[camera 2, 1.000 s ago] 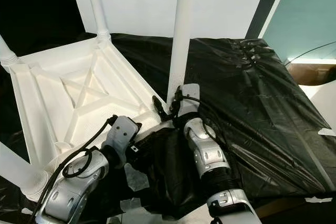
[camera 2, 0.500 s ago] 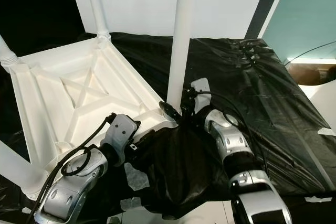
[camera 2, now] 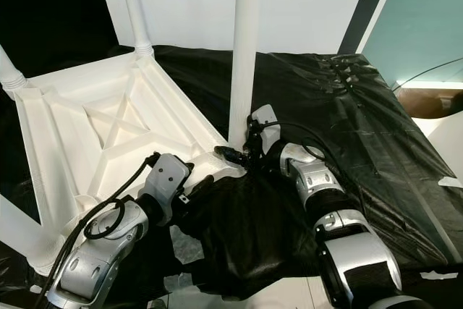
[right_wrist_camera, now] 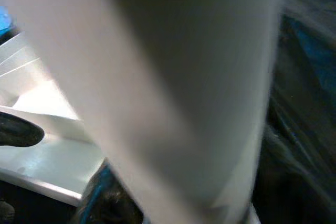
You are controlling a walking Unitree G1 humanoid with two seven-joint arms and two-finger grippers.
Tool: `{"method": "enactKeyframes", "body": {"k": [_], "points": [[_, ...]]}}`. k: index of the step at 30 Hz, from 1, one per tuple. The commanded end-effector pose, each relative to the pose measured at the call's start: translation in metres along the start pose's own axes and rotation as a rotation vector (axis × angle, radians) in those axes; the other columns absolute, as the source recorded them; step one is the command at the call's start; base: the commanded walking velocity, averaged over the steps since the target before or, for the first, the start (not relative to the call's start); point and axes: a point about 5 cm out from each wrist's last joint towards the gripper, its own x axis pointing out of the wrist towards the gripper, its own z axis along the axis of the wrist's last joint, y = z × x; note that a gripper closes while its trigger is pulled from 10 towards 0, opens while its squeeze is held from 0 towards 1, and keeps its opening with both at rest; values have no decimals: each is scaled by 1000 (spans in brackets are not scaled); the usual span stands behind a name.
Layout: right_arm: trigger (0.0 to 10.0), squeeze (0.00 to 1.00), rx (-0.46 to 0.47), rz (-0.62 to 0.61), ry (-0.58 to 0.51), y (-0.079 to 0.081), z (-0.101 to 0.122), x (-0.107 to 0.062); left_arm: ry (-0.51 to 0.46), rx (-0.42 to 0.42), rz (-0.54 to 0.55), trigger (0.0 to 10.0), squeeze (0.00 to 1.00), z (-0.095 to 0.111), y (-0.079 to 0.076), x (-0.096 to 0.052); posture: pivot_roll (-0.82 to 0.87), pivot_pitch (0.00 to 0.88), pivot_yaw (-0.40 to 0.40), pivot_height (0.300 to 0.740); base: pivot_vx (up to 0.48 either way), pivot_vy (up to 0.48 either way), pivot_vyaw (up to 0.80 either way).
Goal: Building children table
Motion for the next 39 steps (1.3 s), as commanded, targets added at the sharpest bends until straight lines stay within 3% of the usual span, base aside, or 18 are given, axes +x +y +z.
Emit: {"method": "enactKeyframes", "body": {"k": [1, 8, 9, 10, 20, 23, 29, 39], "points": [[0, 0, 18, 42, 31, 3, -5, 3, 5, -1, 17, 10000, 0, 0, 0, -1, 151, 7, -82, 740, 0, 0, 0], [0, 0, 50, -43, 48, -1, -11, 0, 4, -5, 14, 10000, 0, 0, -2, 0, 140, 13, -81, 740, 0, 0, 0], [5804, 0, 42, -61, 49, 0, -12, 1, 4, -6, 12, 10000, 0, 0, -2, -1, 135, 15, -77, 740, 0, 0, 0], [10000, 0, 37, -92, 50, 2, -14, 2, 4, -7, 10, 10000, 0, 0, -3, 0, 133, 17, -76, 740, 0, 0, 0], [10000, 0, 65, -234, 52, 12, -21, 7, 4, -8, -2, 10000, 0, 0, -4, 0, 126, 21, -68, 740, 0, 0, 0], [10000, 0, 99, -447, 49, 33, -30, 16, 7, -7, -9, 10000, 0, 0, -4, 1, 128, 23, -65, 740, 0, 0, 0], [10000, 0, 170, -597, 29, 48, -31, 25, 7, -8, -12, 10000, 0, 1, -5, 1, 130, 23, -67, 740, 0, 0, 0], [10000, 0, 196, -571, -47, 57, -20, 26, 7, -13, -16, 10000, 0, 0, -8, 2, 129, 16, -75, 740, 0, 0, 0]]}}
